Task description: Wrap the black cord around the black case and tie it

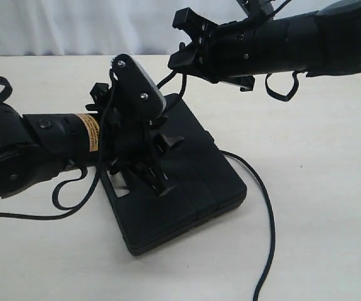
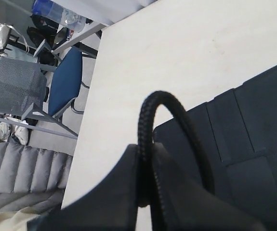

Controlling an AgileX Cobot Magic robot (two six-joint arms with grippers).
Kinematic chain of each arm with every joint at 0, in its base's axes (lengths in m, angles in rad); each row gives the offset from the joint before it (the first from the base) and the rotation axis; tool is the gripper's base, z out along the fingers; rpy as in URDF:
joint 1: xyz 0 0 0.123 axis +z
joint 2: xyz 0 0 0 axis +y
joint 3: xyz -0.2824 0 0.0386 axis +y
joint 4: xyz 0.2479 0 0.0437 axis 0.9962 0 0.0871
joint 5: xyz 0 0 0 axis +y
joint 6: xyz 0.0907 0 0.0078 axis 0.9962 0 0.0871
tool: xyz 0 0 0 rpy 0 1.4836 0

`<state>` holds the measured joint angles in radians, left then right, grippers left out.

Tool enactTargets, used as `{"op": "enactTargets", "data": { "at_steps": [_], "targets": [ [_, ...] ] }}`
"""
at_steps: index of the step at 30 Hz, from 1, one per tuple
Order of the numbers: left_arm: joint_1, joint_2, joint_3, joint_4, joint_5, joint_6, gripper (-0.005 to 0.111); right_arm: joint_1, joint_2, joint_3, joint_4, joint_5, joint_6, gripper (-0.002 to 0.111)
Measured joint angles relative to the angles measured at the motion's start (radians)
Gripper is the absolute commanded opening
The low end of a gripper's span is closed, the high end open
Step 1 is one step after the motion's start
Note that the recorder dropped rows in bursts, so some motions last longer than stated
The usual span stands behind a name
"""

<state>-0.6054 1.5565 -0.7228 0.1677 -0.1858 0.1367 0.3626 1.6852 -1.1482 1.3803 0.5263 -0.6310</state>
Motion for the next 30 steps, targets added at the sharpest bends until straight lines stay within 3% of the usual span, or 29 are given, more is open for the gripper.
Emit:
{"op": "enactTargets", "data": {
  "at_steps": [6, 14, 21, 30],
  "targets": [
    [0.0, -0.125, 0.0, 0.017, 0.031, 0.002, 0.042, 0.0, 0.0, 0.0, 0.0, -0.014, 0.0, 0.005],
    [0.15, -0.097, 0.0, 0.018, -0.045, 0.018, 0.042, 0.0, 0.0, 0.0, 0.0, -0.021, 0.0, 0.005],
    [0.16, -0.036, 0.0, 0.02, -0.114, -0.01, 0.042, 0.0, 0.0, 0.0, 0.0, -0.021, 0.0, 0.005],
    [0.16, 0.039, 0.0, 0.142, -0.253, -0.123, 0.04, 0.0, 0.0, 0.0, 0.0, -0.03, 0.0, 0.005]
  ]
}}
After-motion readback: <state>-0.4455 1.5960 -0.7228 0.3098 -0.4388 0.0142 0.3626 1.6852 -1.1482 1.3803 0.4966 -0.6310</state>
